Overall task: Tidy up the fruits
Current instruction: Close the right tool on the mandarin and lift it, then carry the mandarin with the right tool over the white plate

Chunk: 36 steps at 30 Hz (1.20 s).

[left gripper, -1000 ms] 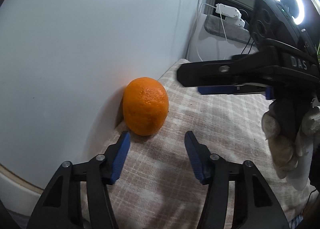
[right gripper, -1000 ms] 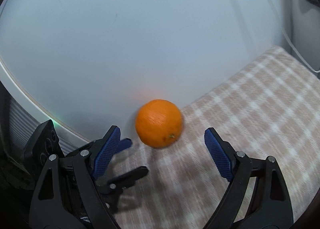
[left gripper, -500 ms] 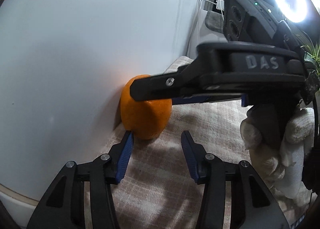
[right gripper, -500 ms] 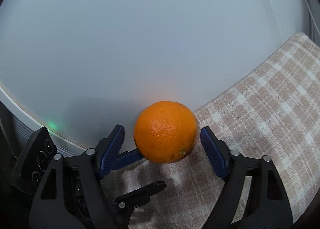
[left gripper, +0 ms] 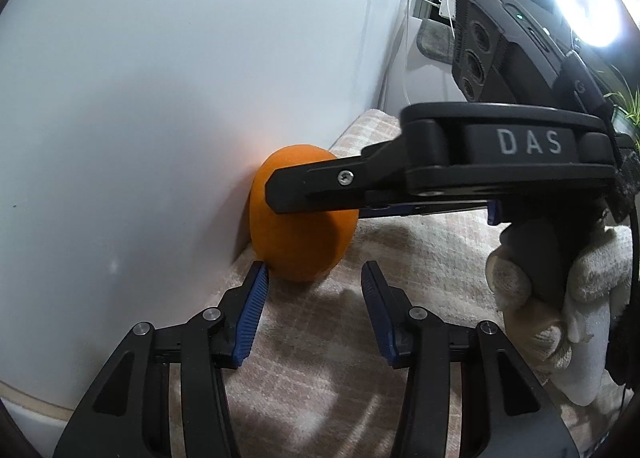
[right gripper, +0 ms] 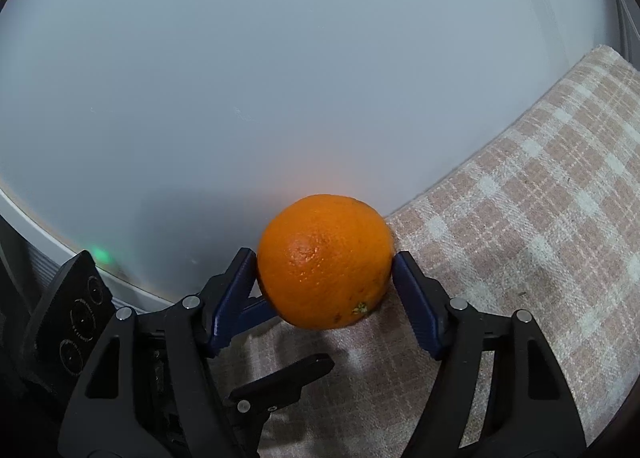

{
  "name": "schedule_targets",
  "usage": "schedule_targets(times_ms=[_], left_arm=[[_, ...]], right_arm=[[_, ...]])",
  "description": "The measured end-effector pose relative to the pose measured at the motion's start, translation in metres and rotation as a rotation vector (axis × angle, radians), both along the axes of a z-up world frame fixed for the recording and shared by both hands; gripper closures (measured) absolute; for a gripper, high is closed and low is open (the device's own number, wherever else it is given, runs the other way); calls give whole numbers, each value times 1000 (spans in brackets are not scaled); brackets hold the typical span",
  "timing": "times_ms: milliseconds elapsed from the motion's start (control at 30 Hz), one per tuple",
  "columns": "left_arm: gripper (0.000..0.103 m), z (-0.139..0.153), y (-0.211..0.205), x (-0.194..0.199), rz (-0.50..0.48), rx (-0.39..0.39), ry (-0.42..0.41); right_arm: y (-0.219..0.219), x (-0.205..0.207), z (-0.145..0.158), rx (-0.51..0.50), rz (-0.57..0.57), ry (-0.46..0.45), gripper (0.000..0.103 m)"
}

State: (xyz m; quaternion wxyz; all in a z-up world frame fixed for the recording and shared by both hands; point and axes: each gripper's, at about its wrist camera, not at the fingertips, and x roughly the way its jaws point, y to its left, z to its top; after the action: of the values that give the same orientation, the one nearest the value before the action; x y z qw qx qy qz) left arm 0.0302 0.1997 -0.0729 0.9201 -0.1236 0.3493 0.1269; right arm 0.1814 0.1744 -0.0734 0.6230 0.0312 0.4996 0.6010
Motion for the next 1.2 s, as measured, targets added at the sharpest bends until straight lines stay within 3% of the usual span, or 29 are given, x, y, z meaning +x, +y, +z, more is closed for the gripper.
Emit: schedule_targets(times_ms=[267, 700, 967, 1200], left_arm=[[65, 4, -1, 2, -7, 0, -4], [67, 31, -54, 11, -107, 36, -37], [67, 47, -88, 21, -197, 54, -69], [67, 61, -128, 22, -300, 67, -91]], right_arm=[[-18, -8, 2, 6, -30, -17, 31], [-74, -14, 14, 35, -124, -35, 32], [-131, -16, 32, 53, -209, -67, 32], [-195, -6, 70, 68, -313, -83, 32]])
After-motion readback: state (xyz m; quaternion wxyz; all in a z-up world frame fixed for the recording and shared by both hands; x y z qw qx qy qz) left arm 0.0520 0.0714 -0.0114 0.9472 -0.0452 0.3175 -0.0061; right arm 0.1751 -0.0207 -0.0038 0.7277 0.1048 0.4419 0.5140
